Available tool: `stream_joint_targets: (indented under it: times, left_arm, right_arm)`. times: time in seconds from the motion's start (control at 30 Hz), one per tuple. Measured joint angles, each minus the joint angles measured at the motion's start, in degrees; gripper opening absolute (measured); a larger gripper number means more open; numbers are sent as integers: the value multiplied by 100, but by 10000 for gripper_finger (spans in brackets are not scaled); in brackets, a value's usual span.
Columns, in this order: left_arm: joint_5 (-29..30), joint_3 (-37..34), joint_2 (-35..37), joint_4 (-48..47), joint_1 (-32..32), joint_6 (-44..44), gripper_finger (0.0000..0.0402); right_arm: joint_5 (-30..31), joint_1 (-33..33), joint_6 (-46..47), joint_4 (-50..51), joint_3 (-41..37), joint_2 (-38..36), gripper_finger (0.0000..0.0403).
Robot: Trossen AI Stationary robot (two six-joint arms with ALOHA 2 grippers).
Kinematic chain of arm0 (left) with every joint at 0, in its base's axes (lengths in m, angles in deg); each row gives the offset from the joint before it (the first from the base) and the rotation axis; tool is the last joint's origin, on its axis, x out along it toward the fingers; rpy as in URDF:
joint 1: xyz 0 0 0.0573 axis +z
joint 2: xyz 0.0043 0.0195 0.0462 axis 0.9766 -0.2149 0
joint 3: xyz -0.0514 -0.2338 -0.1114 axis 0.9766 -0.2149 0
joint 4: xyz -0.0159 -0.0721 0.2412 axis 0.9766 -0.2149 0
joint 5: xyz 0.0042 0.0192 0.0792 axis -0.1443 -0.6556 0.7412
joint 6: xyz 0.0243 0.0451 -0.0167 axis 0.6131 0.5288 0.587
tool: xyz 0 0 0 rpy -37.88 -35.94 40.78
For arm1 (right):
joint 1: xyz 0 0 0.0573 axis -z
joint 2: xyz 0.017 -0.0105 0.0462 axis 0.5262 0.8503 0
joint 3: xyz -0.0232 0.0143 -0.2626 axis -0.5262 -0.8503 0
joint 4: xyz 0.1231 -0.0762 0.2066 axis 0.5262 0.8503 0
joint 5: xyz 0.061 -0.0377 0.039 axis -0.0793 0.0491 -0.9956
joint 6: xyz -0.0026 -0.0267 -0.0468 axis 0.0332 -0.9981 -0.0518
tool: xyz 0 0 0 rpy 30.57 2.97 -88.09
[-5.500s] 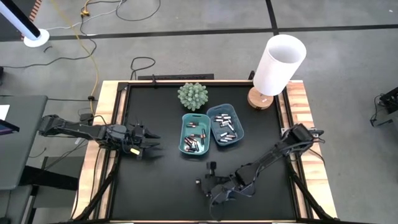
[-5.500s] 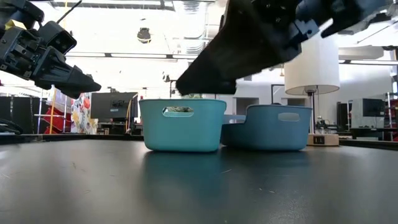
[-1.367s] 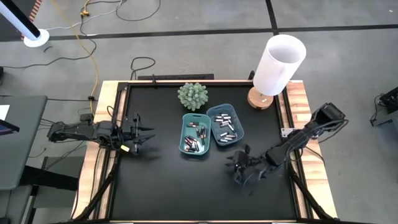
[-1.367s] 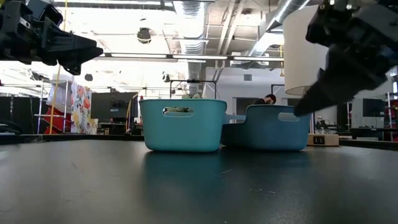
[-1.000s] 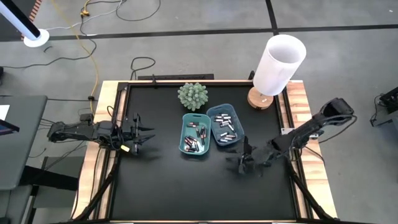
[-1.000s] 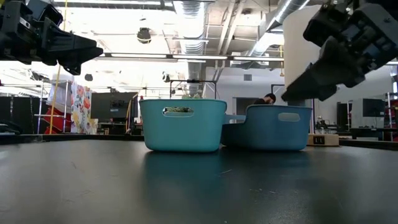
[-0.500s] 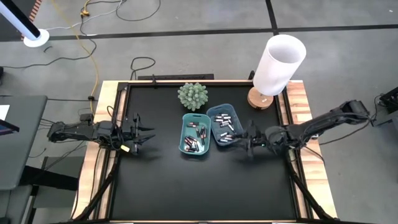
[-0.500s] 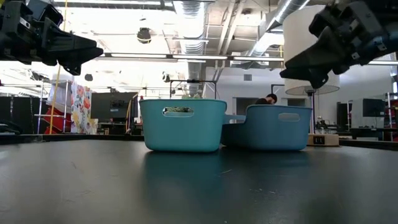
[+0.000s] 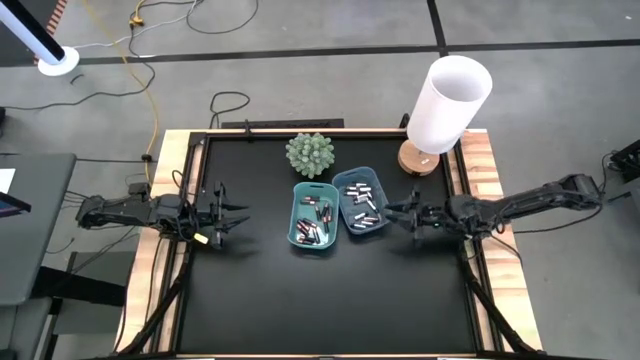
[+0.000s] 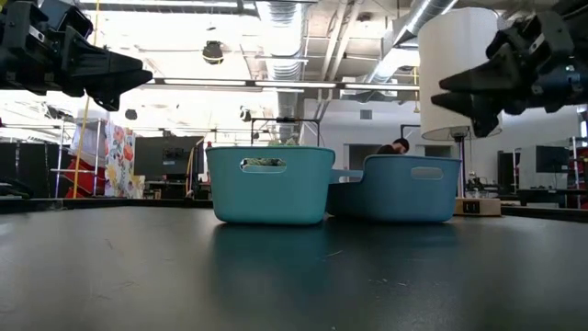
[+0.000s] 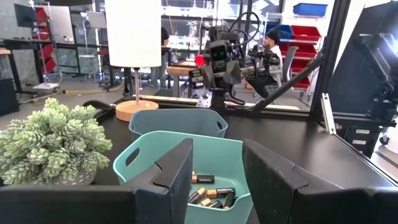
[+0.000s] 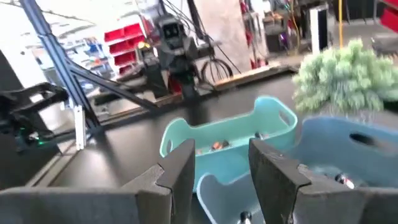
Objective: Sort batteries
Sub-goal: Return to Home Position
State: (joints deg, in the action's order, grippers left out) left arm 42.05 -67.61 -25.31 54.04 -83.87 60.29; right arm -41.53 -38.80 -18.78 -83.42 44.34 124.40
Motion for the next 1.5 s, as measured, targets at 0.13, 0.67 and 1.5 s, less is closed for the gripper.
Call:
stream_joint_targets:
  times: [0.13,0.67,1.5]
  left_arm:
    - [1,-1,-1,-1,0,0,136]
    - [1,-1,0,-1,0,0,136]
    - [-1,-1,-2,-1,-2,0,136]
  right_arm:
    - [-434,251,-184,-74,-100,-547,168]
    - [-1031,616,-379,1474,-106,-2404,168]
    - [-566,293,-194,3456,-106,-3765,168]
